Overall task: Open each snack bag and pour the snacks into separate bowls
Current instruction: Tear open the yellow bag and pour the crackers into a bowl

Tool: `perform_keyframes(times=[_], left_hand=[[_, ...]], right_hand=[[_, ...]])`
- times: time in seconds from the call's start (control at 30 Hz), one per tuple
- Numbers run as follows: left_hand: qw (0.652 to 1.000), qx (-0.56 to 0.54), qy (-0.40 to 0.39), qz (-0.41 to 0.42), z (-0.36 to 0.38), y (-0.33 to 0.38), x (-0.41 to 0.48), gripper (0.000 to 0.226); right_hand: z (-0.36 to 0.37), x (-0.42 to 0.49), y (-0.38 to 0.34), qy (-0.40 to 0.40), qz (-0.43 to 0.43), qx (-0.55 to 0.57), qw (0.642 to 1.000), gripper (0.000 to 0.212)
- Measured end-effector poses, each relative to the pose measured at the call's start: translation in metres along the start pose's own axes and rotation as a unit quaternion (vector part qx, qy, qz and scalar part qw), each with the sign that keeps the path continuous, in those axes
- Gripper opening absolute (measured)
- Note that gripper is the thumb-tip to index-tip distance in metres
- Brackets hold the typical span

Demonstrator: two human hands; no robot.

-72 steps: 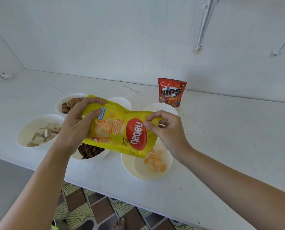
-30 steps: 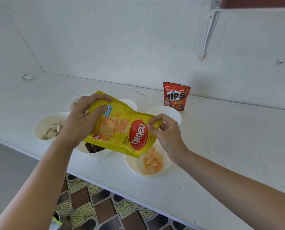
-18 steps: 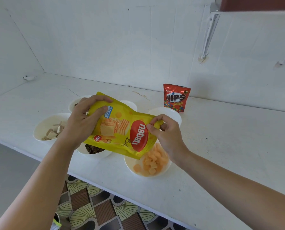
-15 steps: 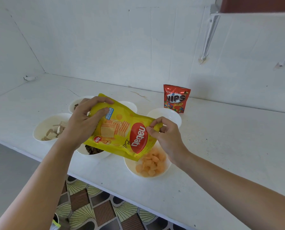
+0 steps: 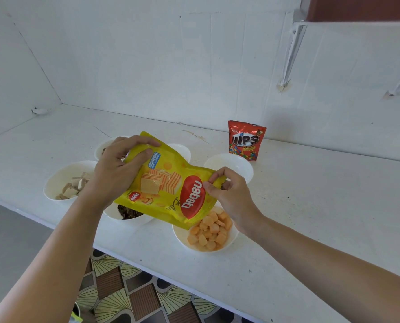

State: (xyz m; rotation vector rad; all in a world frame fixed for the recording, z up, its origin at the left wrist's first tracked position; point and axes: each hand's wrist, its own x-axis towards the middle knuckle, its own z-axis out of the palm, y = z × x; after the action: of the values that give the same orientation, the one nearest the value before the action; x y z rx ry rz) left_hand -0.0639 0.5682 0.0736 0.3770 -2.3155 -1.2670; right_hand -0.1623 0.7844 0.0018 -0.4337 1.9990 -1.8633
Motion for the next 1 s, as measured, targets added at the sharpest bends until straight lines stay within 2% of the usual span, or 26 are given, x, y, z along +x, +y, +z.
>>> perform_keyframes(times=[0.77,1.0], left_hand=[[0.998,0.026,-0.027,0.051,0.01,0.018,0.011,0.018],[0.999,-0.014,0.001,0.035,0.007,0.015,0.005,0.015]], right_hand=[[0.0,0.004,0.004,0.028,-0.011,0.031,0.999,0.013],[-0.004,0.005,-0.003,0.061,-0.069,0.034,0.995,0.01]])
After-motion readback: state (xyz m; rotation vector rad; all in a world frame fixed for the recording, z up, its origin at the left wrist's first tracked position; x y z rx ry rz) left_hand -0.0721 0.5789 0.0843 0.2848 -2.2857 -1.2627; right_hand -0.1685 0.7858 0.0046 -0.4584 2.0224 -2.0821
